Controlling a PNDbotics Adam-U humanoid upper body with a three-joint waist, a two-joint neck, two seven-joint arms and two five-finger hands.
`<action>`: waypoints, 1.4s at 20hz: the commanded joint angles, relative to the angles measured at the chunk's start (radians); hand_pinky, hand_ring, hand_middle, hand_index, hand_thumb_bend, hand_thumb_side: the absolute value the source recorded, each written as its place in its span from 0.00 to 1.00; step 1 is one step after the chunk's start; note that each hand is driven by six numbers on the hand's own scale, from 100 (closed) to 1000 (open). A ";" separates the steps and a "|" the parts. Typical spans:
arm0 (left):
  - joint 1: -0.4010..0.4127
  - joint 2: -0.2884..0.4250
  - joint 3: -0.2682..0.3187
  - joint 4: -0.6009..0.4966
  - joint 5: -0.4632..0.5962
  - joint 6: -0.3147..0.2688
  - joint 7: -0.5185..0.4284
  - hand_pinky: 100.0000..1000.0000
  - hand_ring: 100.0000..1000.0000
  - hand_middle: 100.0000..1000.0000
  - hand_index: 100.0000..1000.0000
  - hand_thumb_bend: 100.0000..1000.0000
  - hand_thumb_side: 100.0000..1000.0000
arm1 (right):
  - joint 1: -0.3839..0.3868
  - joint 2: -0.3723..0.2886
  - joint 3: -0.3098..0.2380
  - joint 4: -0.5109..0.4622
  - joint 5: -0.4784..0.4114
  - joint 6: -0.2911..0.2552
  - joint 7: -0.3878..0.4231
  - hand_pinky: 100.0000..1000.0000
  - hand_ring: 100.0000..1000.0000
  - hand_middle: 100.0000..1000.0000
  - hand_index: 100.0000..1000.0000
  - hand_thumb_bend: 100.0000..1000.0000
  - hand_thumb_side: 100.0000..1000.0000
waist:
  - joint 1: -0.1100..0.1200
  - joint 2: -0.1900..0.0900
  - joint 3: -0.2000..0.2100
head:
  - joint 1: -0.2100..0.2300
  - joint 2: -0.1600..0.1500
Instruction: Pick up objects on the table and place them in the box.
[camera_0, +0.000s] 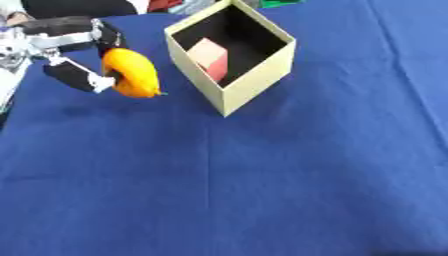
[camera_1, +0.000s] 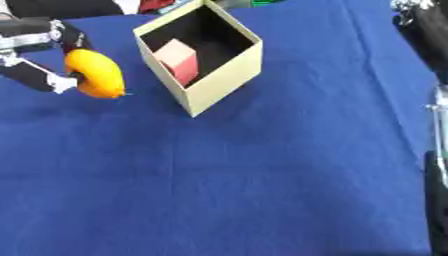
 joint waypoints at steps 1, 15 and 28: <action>-0.035 0.046 0.026 -0.035 -0.008 0.002 0.052 0.57 0.50 0.60 0.62 0.00 0.00 | -0.013 -0.011 -0.003 -0.025 0.007 -0.001 -0.002 0.89 1.00 0.58 0.89 0.00 0.63 | 0.000 -0.024 -0.002 | -0.003 -0.006; -0.141 0.025 0.030 -0.055 -0.002 -0.029 0.255 0.56 0.50 0.59 0.61 0.00 0.04 | -0.024 -0.009 0.001 -0.033 0.007 -0.002 0.001 0.89 1.00 0.58 0.89 0.00 0.63 | 0.016 -0.011 -0.037 | 0.013 -0.038; -0.219 -0.057 0.009 0.047 -0.079 -0.089 0.439 0.56 0.50 0.57 0.60 0.00 0.08 | -0.054 0.002 0.015 -0.046 -0.004 -0.005 0.017 0.89 1.00 0.58 0.89 0.00 0.63 | 0.039 0.022 -0.099 | 0.084 -0.069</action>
